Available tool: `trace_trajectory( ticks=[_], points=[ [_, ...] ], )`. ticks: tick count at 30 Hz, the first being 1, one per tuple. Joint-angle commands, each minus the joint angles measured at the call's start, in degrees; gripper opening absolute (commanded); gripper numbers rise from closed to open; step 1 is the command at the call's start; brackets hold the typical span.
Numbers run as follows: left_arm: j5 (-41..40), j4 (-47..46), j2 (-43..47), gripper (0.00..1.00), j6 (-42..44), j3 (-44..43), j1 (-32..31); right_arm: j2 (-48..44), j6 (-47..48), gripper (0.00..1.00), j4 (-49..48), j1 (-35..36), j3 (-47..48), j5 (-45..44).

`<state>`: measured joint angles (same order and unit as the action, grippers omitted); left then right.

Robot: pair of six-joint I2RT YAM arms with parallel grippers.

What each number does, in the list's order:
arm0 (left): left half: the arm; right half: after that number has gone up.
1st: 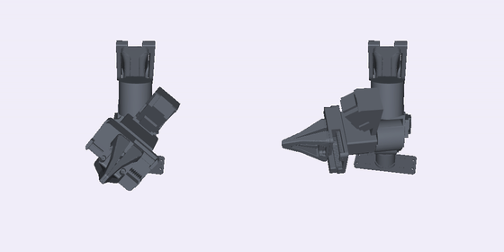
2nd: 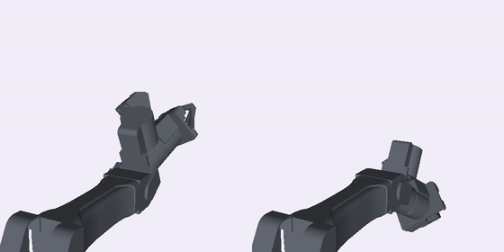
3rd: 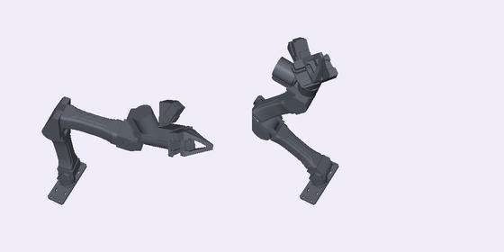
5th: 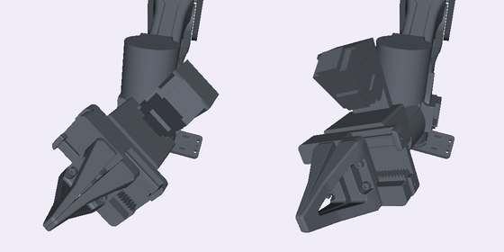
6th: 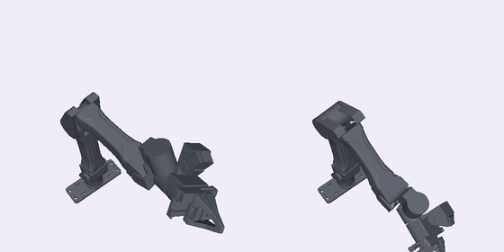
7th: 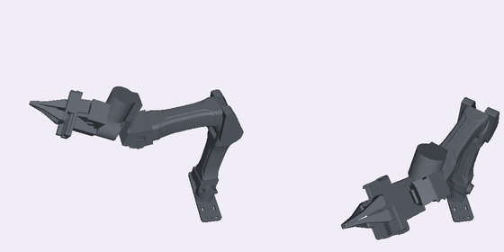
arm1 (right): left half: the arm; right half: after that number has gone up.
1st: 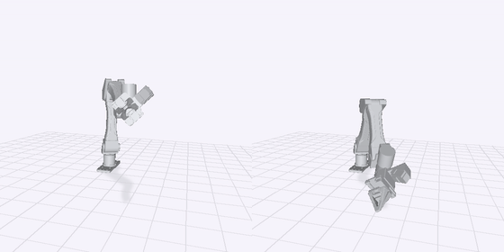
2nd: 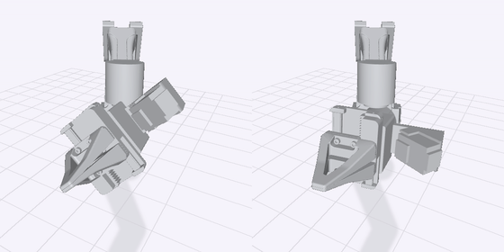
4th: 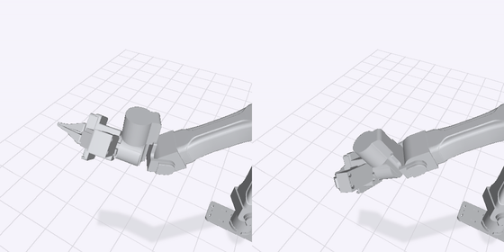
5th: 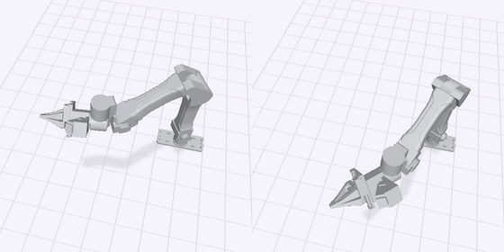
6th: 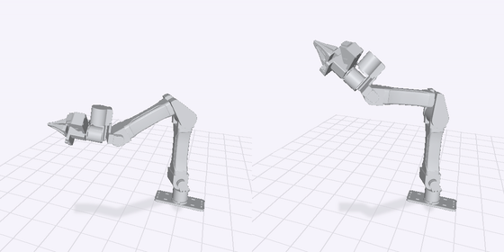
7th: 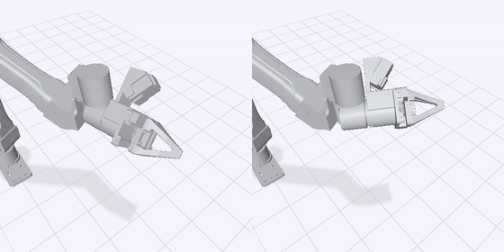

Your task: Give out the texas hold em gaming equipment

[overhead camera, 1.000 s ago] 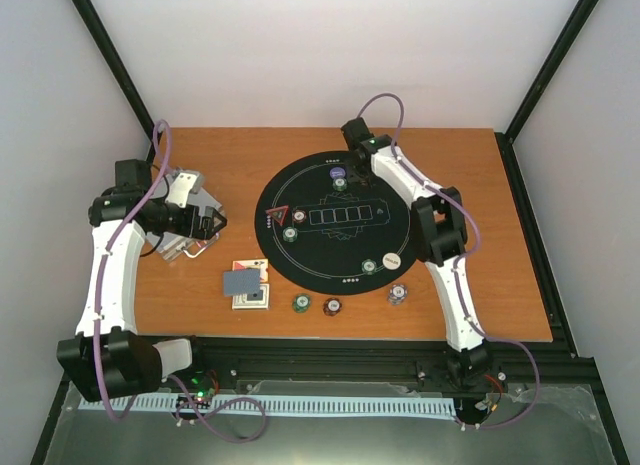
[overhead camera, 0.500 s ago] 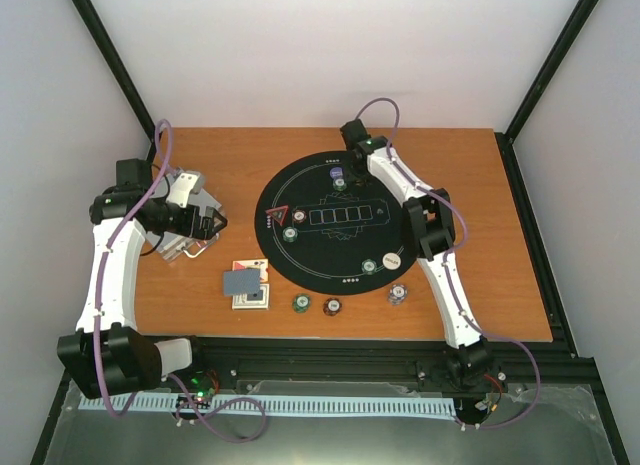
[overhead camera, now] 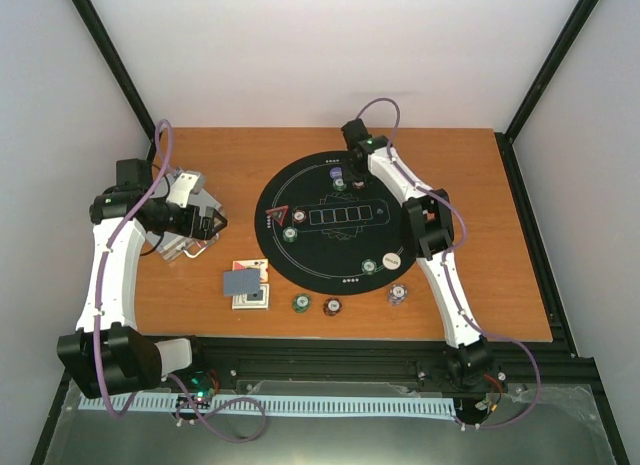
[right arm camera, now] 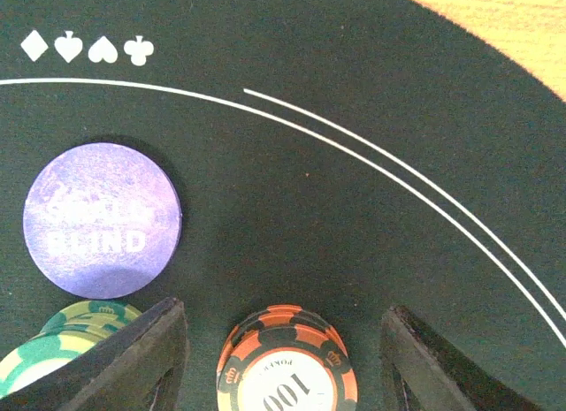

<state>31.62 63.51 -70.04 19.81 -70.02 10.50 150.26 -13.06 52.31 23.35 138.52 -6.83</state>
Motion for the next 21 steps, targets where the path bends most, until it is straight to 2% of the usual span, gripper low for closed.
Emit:
trace_trajectory(
  ticks=[1,5,7,12,17,21],
  points=[
    [1.0,0.7,-0.1,1.00,0.9,-2.2,0.4,-4.0,0.3,0.60,1.3,-1.0,2.2,-0.8],
    [0.6,0.7,0.2,1.00,0.4,-2.7,0.4,-8.6,0.1,0.60,3.7,-1.1,1.2,-1.1],
    [0.4,0.9,0.3,1.00,0.2,-3.2,0.5,-12.5,-0.1,0.60,3.9,-0.6,-3.0,-1.2],
    [0.8,1.2,0.7,1.00,-0.2,-3.2,0.5,-30.1,-0.6,0.64,-4.7,4.3,-28.9,-3.3],
    [1.8,1.3,1.4,1.00,-0.7,-2.4,0.4,-46.0,-4.2,0.69,-8.8,13.3,-51.1,-6.1],
    [2.2,1.5,2.5,1.00,-0.9,-1.8,0.4,-53.8,-9.9,0.70,-9.6,22.1,-62.3,-6.9]
  ],
)
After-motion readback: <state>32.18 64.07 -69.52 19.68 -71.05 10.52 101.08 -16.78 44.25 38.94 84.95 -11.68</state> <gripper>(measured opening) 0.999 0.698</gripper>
